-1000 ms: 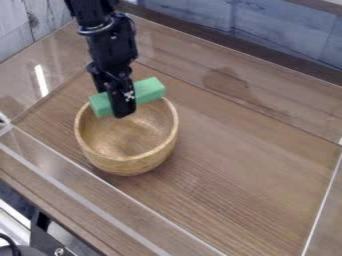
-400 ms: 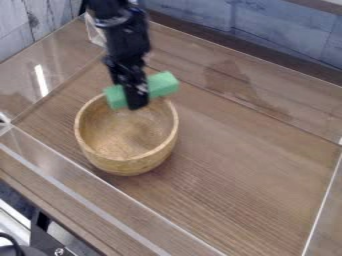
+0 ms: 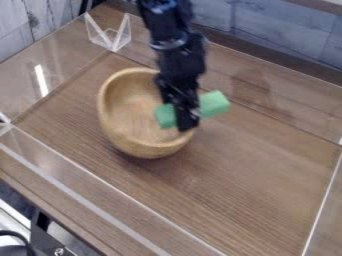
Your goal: Move green stick from inside the wooden bowl to the table next to it
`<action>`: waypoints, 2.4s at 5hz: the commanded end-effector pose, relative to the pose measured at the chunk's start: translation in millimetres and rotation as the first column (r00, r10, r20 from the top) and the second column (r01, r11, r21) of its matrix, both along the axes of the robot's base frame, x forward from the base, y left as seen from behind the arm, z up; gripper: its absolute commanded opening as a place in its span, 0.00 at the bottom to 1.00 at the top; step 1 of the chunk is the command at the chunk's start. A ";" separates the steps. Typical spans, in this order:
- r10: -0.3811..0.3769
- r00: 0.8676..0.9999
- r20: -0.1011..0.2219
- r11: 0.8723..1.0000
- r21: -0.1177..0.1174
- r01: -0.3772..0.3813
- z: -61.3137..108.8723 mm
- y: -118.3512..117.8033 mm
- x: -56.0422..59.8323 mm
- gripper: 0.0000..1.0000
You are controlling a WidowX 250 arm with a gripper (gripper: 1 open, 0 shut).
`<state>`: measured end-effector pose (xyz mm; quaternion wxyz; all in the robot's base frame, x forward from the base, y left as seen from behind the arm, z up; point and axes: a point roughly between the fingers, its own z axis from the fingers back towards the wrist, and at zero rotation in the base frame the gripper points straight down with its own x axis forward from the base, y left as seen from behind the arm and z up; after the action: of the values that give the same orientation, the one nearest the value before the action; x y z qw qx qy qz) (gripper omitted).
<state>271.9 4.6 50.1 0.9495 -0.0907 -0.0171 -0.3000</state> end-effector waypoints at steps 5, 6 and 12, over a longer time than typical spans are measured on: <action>0.056 0.998 -0.011 0.998 -0.005 -0.056 22.2 5.2 -15.8 0.00; 0.082 0.996 -0.018 0.997 -0.002 -0.082 26.7 6.5 -14.1 0.00; 0.177 0.983 -0.047 0.984 0.016 -0.176 -1.0 36.4 15.3 0.00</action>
<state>283.8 40.1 42.1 0.9720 -0.0959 0.0122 -0.2140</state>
